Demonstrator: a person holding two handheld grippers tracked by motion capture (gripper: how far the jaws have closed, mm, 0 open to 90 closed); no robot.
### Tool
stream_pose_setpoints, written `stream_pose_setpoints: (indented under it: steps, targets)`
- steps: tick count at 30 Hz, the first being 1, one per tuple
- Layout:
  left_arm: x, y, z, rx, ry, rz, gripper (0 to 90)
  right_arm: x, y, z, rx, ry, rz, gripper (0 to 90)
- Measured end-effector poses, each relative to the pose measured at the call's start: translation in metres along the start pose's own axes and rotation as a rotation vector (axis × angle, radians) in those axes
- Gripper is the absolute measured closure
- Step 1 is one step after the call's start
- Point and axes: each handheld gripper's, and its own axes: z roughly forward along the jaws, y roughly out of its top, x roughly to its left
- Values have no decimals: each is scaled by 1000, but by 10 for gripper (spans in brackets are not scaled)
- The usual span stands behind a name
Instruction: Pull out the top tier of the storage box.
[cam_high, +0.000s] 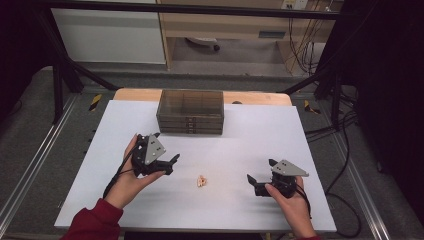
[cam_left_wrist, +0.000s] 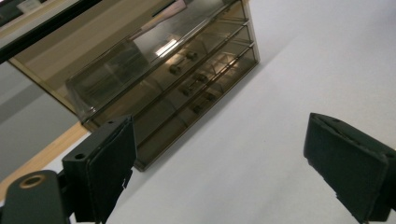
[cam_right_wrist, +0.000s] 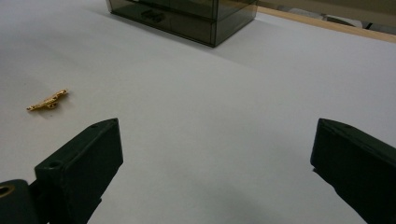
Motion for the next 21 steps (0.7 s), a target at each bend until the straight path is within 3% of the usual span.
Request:
stream_pose_setpoints:
  steps: [4, 9, 14, 18, 21]
  targets:
    - [-2, 9, 11, 11, -4, 22, 99, 0, 1, -1, 2, 5, -10, 30]
    - [2, 14, 17, 13, 10, -13, 105, -2, 0, -3, -1, 9, -5, 31]
    - [0, 15, 22, 14, 16, 3, 101, 0, 1, -3, -3, 14, -10, 27]
    - [1, 18, 26, 35, 58, 78, 104, 0, 1, -5, -6, -1, -1, 22]
    - [3, 18, 27, 47, 72, 99, 106, -1, 1, -6, -13, 1, 6, 22]
